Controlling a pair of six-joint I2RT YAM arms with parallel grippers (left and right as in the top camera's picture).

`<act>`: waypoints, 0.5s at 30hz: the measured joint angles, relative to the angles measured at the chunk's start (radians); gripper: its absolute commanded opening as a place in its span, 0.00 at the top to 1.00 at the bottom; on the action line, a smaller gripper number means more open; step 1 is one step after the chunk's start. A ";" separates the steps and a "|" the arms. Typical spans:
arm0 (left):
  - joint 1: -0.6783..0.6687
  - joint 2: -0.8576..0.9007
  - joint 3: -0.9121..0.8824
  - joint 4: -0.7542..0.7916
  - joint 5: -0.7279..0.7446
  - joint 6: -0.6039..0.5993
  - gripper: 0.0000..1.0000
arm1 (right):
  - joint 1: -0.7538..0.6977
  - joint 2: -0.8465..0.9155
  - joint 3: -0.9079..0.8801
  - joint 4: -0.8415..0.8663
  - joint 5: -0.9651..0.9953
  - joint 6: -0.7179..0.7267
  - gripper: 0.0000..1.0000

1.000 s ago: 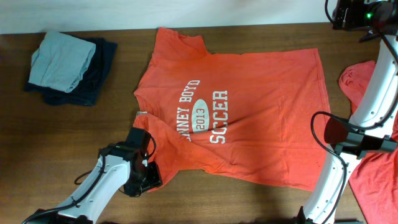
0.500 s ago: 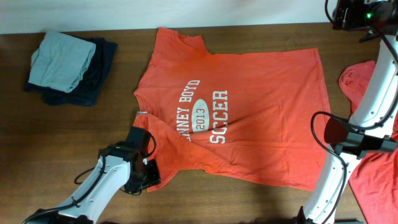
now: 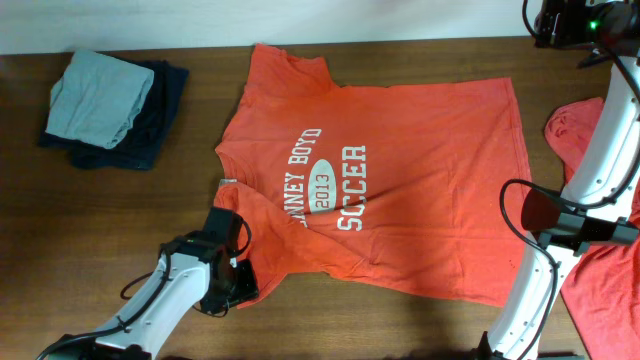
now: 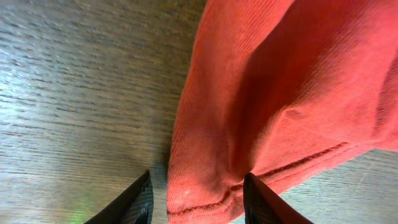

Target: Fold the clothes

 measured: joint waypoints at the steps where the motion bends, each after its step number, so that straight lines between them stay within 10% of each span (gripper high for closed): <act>1: 0.000 -0.001 0.000 0.001 0.001 0.000 0.60 | 0.000 0.000 0.000 0.000 0.000 0.001 0.01; 4: 0.000 -0.002 -0.003 0.005 0.005 -0.010 1.00 | 0.000 0.000 0.000 0.000 0.000 0.001 0.01; 15: 0.000 -0.002 -0.002 -0.102 0.037 -0.010 1.00 | 0.000 0.000 0.000 0.000 0.000 0.000 0.01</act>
